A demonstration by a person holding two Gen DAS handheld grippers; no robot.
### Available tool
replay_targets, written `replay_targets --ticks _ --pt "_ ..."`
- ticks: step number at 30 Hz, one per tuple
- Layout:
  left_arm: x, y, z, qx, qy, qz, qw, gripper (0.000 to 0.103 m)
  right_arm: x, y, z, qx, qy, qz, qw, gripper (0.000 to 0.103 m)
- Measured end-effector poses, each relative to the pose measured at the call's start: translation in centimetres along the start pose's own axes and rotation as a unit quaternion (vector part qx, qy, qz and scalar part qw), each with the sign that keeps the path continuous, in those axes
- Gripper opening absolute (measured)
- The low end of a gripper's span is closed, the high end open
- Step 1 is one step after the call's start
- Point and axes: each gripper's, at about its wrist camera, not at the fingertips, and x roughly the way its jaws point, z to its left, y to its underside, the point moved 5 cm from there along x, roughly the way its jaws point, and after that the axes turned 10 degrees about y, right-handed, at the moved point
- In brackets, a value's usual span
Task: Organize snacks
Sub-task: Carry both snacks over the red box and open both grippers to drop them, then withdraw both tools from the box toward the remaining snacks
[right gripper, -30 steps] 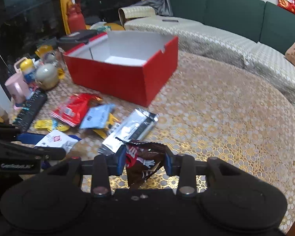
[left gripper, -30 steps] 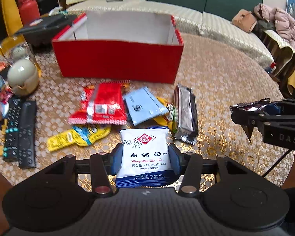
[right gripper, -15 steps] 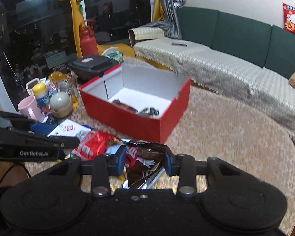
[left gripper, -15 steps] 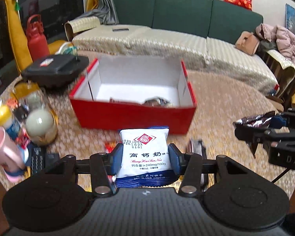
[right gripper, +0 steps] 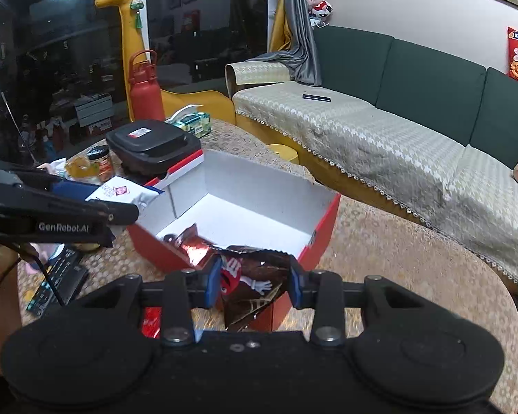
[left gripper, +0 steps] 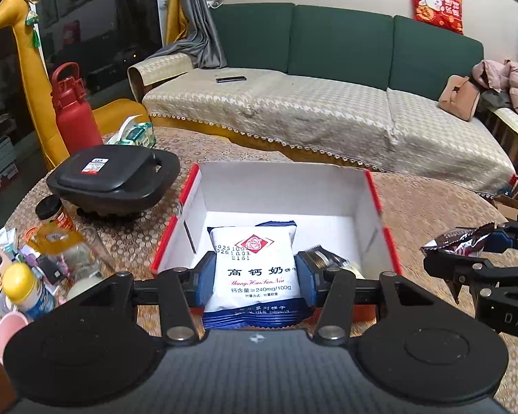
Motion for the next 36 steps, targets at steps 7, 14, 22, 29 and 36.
replay_targets --ticks 7,14,22,29,36 --pt "4.6 -1.7 2.2 -0.004 -0.009 0.024 0.9997 0.049 5.1 -1.6 0.0 0.008 -0.006 0.023 1.000 0.037" --pt "9.2 -1.8 3.1 0.011 -0.017 0.053 0.9984 0.049 9.9 -1.8 0.9 -0.006 -0.003 0.051 0.999 0.037" --pt "12.9 -0.3 3.3 0.011 -0.013 0.091 0.9957 0.049 13.7 -0.3 2.7 -0.051 0.001 0.089 0.995 0.037" --pt "13.9 1.3 3.1 0.011 -0.007 0.107 0.9942 0.049 14.5 0.7 2.6 -0.044 0.003 0.098 0.994 0.037" --pt "12.7 1.5 3.0 0.003 0.001 0.099 0.9951 0.049 13.5 0.6 1.4 -0.007 -0.010 0.097 0.995 0.041"
